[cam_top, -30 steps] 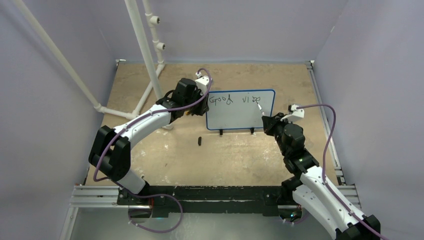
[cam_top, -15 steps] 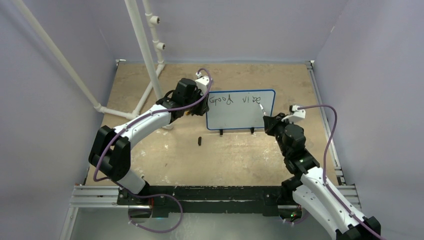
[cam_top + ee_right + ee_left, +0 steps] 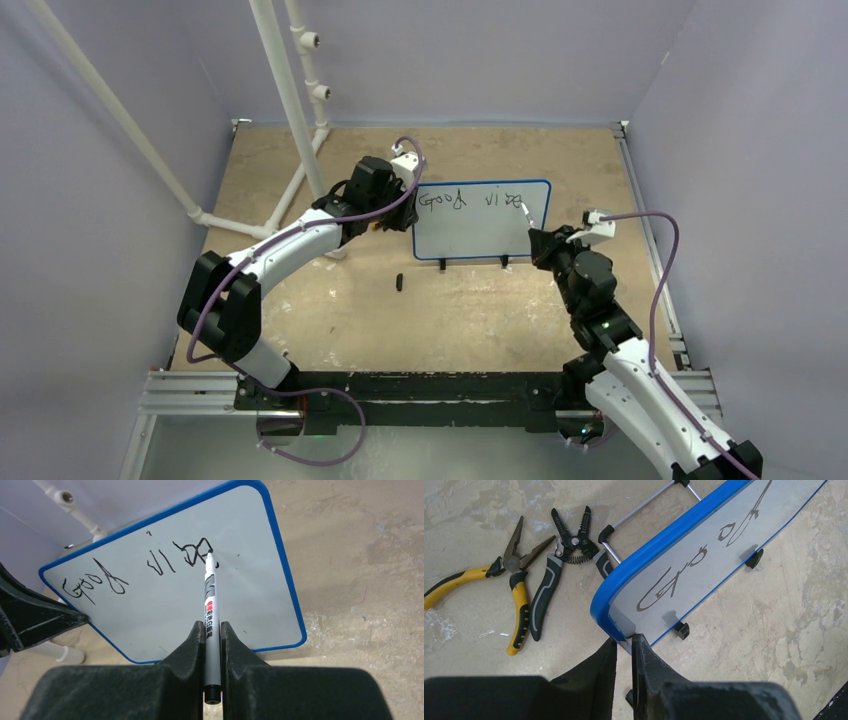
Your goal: Write a sentence on the whiteboard
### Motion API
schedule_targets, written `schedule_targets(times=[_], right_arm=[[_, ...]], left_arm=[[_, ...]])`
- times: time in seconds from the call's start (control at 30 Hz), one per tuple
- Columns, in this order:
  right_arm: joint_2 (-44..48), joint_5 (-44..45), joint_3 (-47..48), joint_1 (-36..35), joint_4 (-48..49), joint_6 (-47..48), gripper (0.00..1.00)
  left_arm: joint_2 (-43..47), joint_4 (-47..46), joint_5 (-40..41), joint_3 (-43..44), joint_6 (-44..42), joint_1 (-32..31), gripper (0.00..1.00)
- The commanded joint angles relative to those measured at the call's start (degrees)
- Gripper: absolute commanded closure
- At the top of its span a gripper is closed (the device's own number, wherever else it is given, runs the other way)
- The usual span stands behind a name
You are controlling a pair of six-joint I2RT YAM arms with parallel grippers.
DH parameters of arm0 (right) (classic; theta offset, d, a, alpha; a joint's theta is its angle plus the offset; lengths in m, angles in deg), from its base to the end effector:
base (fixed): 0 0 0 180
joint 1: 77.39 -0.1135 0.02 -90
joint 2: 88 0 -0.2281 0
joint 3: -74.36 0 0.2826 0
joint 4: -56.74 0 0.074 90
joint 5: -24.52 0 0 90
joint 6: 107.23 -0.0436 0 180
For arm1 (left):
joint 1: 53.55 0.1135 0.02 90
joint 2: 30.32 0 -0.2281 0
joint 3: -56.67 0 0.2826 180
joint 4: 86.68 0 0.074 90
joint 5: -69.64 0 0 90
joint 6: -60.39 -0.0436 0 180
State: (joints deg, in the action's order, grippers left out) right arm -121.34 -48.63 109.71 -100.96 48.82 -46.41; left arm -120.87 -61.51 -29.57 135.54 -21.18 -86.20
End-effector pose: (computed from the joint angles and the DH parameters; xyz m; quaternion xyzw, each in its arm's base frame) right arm 0.2131 0.0792 0.2369 0.1340 0.7289 0.1968 0.6419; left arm 0.3268 -0.2177 0.2142 0.2221 0.8641 -0.2237 0.3924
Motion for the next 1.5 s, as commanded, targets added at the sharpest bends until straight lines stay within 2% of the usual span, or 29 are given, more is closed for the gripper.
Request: schedule_targets(times=[0.0,0.6,1.47], right_arm=[[-0.8,2.3,1.6,0.1,2.4,1.6,1.00],[-2.0,5.6,2.6,0.1,5.0,3.5,1.00],[-2.1,0.9,0.5,0.1,3.2,2.0,1.00]], left_arm=[[0.7,-2.2,-0.7,-0.8,0.4,0.0,0.86],[0.7,-2.2,-0.7,-0.8,0.3,0.0,0.86],[1.0,-2.3,-1.0,-0.8,0.3,0.0,0.86]])
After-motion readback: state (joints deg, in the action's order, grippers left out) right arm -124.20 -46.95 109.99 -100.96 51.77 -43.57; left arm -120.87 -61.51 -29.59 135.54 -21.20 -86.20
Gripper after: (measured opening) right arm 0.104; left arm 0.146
